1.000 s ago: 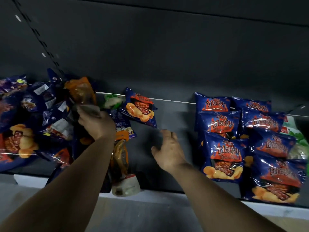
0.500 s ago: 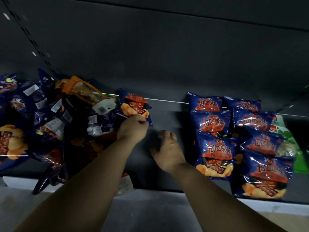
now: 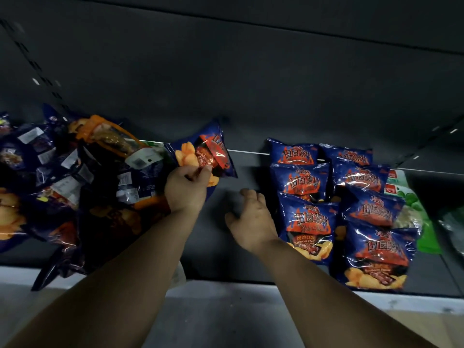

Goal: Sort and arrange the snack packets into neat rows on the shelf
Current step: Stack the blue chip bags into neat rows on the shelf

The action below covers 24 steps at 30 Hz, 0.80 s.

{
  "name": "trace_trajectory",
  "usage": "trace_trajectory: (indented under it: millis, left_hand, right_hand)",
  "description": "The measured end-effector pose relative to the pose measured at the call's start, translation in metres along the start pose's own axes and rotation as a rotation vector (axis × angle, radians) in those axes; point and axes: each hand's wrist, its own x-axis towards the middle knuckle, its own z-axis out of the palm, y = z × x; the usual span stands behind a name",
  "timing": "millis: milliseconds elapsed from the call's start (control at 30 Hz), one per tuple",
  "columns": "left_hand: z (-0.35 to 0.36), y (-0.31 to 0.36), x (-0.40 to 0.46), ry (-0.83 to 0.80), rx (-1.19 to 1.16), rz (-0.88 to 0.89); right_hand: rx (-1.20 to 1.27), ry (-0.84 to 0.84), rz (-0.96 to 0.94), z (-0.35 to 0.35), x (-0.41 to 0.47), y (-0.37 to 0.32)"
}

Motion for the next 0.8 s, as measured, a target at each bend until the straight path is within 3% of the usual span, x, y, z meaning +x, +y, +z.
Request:
trace_trajectory:
  millis: [67,300,400,533,633,800]
  left_hand:
    - [-0.007,0.012,-0.001,0.022,0.008,0.037]
    - [-0.047,0.026,0.008,-0.153,0.219,0.252]
    - [-0.041,0.029,0.002,-0.154,0.165,0.191]
    - [-0.012,0.039,-0.027,-0.185,-0.253,-0.075]
    - [0.007,0.047,-0.050,-0.230,-0.371,-0.193]
    - [0.005,0.044,-0.054,-0.262,-0.338,-0.191]
  right_hand:
    - [0.063,0.072,-0.041,-0.004,0.002,-0.004]
    - [0.308,0.363,-0.182,-0.053,0.013,-0.010]
    - [0.451,0.279,-0.044,-0.055,0.006,-0.003]
    - [0.883,0.125,0.146,-0.046,-0.006,-0.002]
    - [1.110,0.098,0.191,-0.053,-0.009,-0.005]
    - [1.118,0.086,0.219,-0.068,-0.014,0.003]
